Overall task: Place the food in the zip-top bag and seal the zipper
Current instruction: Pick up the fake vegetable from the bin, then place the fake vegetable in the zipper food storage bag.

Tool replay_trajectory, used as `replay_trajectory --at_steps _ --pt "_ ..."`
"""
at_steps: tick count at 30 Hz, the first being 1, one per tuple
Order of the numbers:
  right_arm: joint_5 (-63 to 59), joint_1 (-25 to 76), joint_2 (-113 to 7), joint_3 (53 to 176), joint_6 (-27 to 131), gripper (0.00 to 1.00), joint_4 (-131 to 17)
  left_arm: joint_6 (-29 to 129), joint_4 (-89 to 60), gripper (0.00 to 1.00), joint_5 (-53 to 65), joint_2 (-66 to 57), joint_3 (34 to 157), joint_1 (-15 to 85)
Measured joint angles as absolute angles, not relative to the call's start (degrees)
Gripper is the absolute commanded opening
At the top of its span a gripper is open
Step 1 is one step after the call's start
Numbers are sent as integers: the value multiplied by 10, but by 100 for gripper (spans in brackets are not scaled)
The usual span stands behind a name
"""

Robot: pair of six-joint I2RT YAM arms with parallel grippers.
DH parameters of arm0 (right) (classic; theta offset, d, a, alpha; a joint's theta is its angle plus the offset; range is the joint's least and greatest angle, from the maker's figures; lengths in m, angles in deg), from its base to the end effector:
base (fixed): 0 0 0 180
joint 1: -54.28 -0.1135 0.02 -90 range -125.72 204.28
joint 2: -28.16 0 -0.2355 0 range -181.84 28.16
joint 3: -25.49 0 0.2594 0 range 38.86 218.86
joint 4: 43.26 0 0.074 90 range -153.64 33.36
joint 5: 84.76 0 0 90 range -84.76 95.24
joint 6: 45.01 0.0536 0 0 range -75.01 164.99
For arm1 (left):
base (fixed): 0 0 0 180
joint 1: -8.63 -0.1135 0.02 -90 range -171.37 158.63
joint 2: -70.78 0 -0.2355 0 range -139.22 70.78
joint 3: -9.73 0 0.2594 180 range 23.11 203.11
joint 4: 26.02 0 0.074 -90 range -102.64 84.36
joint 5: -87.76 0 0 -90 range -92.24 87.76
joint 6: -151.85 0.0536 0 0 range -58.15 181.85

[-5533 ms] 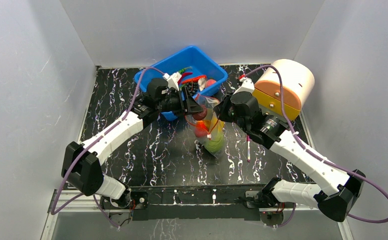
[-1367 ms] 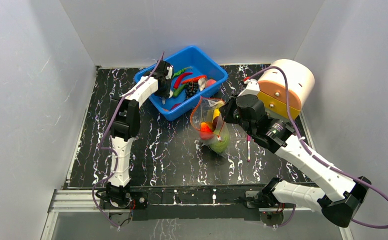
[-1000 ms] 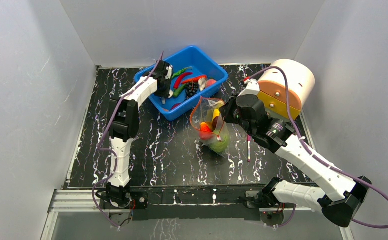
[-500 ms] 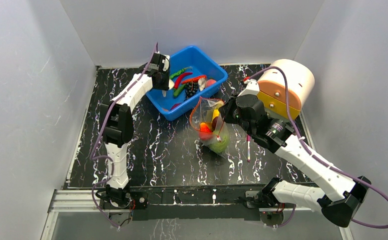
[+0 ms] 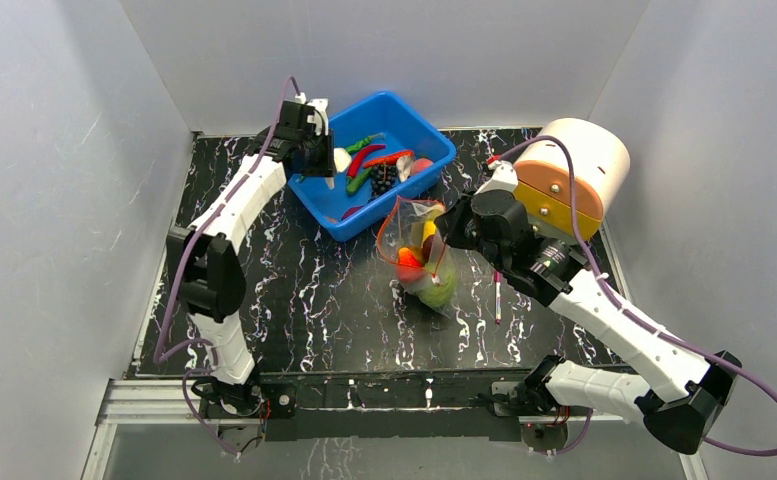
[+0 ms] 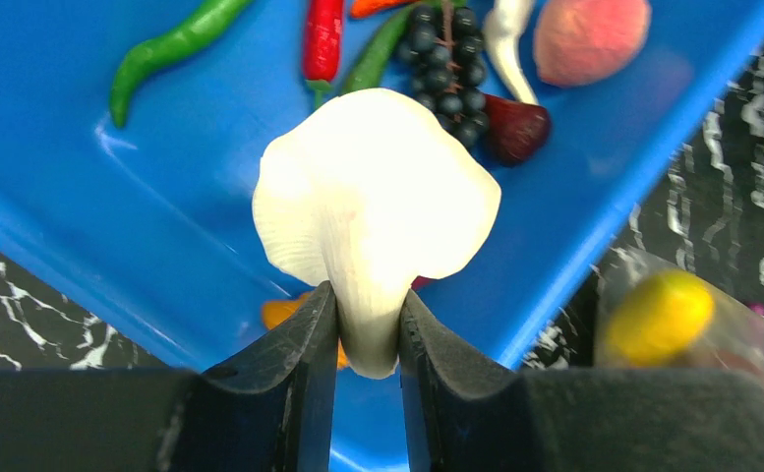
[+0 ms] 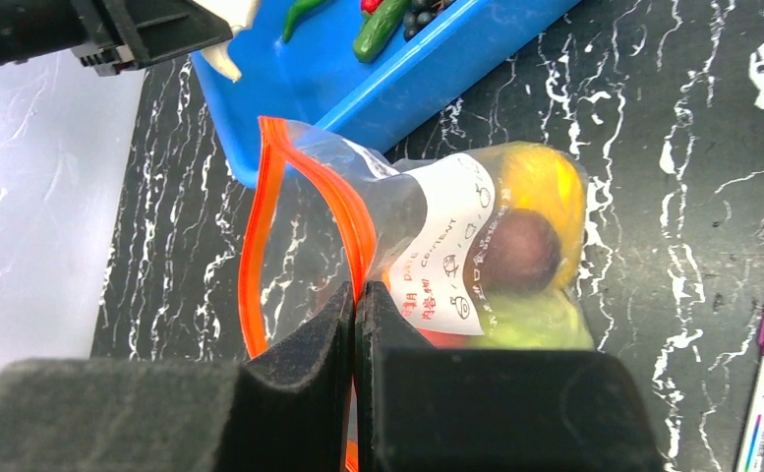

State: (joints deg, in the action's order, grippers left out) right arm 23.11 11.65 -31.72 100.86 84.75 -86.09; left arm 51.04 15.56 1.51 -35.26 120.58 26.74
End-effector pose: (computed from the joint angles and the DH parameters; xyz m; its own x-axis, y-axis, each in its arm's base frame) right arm 0.2045 0.1659 0.3291 -0.5438 0.3268 -0.7730 -0.1252 0.8792 0.4598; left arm 0.4225 -0.1419 0.2853 -0.6264 0.0079 -0.7795 0.2469 0.9505 -0.1887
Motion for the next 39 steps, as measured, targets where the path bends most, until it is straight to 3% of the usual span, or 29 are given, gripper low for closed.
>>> replay_trajectory --at_steps 25,39 --pt "214 117 -364 1009 915 0 -806 300 3 12 325 -58 955 280" --pt "219 117 -363 1006 919 0 -804 164 -145 12 385 -42 874 347"
